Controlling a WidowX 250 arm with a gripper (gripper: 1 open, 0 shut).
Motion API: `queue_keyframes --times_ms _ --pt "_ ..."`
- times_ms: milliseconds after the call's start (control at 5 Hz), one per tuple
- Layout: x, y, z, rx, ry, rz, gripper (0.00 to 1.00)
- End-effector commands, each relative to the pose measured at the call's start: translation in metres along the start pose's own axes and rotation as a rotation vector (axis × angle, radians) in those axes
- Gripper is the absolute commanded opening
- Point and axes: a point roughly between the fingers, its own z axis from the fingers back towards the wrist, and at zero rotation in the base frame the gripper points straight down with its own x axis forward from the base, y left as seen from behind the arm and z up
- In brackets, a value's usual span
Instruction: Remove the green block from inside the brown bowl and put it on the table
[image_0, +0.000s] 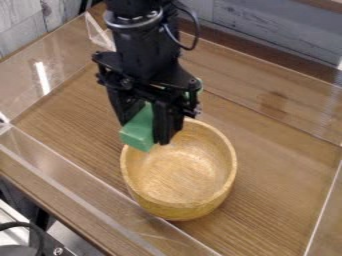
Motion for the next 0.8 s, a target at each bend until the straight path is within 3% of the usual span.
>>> queue_keyframes --times_ms 0,600 --pt "0.003 0.004 0.005 0.006 -0.039 0.001 0.00" --pt "0.003 0.016 0.001 0.013 -0.051 0.015 0.00"
